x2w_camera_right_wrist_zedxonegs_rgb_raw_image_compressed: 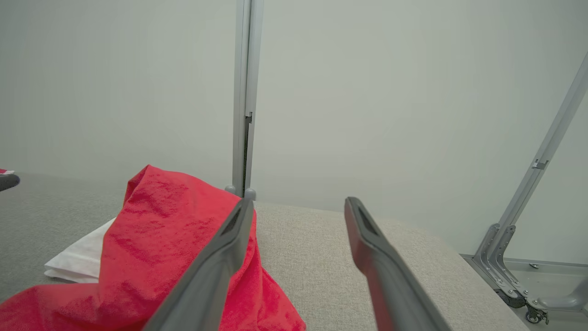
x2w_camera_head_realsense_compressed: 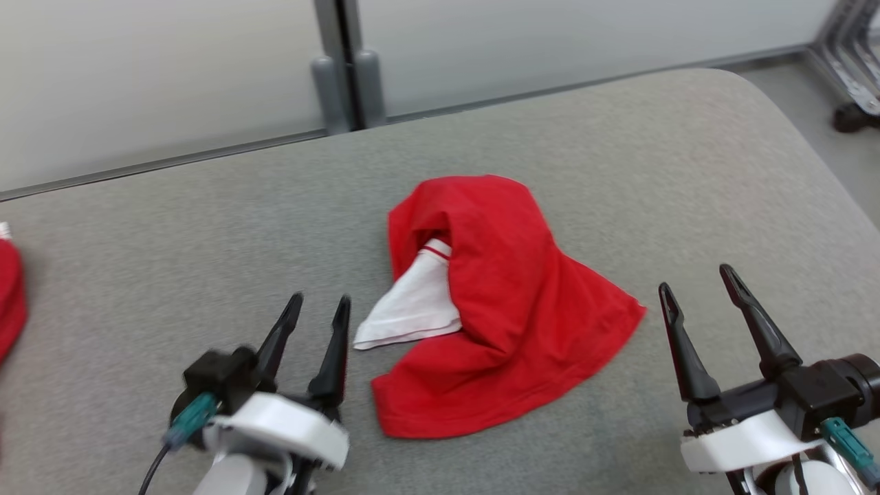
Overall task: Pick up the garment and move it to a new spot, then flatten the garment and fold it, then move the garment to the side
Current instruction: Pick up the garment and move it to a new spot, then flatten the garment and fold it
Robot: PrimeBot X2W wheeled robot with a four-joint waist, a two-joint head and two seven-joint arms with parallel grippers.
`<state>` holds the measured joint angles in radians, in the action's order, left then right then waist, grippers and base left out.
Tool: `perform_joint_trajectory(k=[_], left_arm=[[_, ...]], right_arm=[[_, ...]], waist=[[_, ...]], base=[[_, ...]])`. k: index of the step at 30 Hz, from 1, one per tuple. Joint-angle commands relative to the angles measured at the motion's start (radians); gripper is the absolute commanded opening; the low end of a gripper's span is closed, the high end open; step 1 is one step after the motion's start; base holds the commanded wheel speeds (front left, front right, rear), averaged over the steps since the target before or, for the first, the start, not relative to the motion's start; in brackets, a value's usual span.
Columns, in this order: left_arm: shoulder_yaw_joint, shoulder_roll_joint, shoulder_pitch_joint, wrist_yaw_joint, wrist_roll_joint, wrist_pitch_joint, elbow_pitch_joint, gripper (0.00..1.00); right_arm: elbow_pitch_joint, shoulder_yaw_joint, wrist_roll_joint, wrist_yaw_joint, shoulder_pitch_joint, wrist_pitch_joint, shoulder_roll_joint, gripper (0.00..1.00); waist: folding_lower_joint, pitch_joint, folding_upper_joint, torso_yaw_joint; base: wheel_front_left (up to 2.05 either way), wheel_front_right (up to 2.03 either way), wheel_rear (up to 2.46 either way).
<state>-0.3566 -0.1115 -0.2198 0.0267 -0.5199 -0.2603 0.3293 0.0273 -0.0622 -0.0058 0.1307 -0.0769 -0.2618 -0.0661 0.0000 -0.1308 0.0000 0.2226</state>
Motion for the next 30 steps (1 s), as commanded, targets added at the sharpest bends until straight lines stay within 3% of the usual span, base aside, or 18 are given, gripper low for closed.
perform_joint_trajectory(k=[1, 8, 18, 24, 30], left_arm=[[0.009, -0.013, 0.023, -0.006, 0.017, -0.004, -0.01, 1.0], [0.159, -0.052, 0.231, -0.014, 0.138, -0.005, -0.13, 1.0], [0.409, 0.029, 0.423, 0.068, 0.214, -0.004, -0.177, 1.0], [0.461, 0.05, 0.427, 0.096, 0.234, -0.004, -0.169, 1.0], [0.452, 0.057, 0.402, 0.105, 0.248, -0.004, -0.158, 1.0]], right_arm=[[-0.001, 0.003, -0.003, 0.0, 0.015, -0.005, -0.013, 1.0], [0.006, 0.03, -0.008, 0.0, 0.069, -0.005, -0.031, 1.0], [0.043, 0.09, -0.011, 0.0, 0.133, -0.005, -0.004, 1.0], [0.061, 0.11, -0.011, 0.0, 0.141, -0.005, 0.004, 1.0], [0.07, 0.107, -0.013, 0.0, 0.129, -0.005, 0.008, 1.0]], waist=[[0.0, 0.043, 0.0, -0.071], [0.0, 0.094, 0.0, -0.178], [0.0, 0.131, 0.0, -0.242], [0.0, 0.134, 0.0, -0.253], [0.0, 0.131, 0.0, -0.244]], base=[[0.0, 0.0, 0.0], [0.0, 0.0, 0.0], [0.0, 0.0, 0.0], [0.0, 0.0, 0.0], [0.0, 0.0, 0.0]])
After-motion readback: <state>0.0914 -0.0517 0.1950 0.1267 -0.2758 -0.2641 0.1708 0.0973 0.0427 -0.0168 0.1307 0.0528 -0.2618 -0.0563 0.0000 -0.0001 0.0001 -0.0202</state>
